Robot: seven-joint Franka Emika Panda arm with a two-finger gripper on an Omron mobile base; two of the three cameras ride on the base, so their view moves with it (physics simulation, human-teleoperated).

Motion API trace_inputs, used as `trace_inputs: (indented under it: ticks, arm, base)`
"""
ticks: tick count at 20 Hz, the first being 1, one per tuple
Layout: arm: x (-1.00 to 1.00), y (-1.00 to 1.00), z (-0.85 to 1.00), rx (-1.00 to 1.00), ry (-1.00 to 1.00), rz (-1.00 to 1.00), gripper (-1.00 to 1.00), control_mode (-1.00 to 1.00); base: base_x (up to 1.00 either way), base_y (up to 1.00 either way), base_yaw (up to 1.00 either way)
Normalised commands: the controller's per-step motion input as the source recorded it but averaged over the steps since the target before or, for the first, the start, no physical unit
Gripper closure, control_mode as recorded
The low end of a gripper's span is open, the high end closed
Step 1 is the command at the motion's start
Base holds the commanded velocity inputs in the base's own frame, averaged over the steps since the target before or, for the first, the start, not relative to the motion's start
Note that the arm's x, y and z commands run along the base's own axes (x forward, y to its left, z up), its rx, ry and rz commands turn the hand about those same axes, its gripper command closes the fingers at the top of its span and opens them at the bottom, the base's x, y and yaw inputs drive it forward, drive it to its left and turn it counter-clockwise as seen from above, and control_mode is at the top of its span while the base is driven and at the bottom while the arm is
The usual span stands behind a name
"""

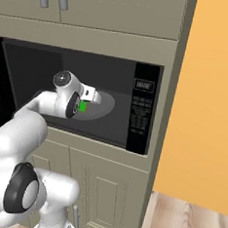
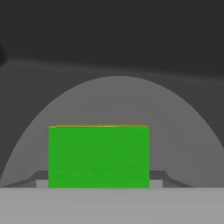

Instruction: Place the sponge inside the microwave to prepare for sanitizing.

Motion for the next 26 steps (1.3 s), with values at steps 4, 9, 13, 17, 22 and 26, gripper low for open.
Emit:
trace_inputs:
  ticks: [4,9,13,17,22,26]
  arm:
    - [0.33,-0.12,-0.19,0.0,0.0,0.05,1.0,-1.0]
    - [0.2,-0.12,-0.22,-0.01,0.0,0.05,1.0,-1.0]
    - [0.04,-0.02,-0.33,-0.02,0.0,0.03,1.0,-1.0]
    - [0.06,-0.04,-0.33,-0.03,0.0,0.02,1.0,-1.0]
    - [0.14,-0.07,-0.27,-0.03,-0.04,0.03,1.0,-1.0]
    - [0.1,-0.09,-0.3,-0.01,-0.03,0.02,1.0,-1.0]
  base:
    - [0.0,0.0,0.0]
    - [0.0,0.0,0.0]
    - [0.0,0.0,0.0]
    - [0.0,0.0,0.0]
    - [0.0,0.0,0.0]
    - [0.0,0.0,0.0]
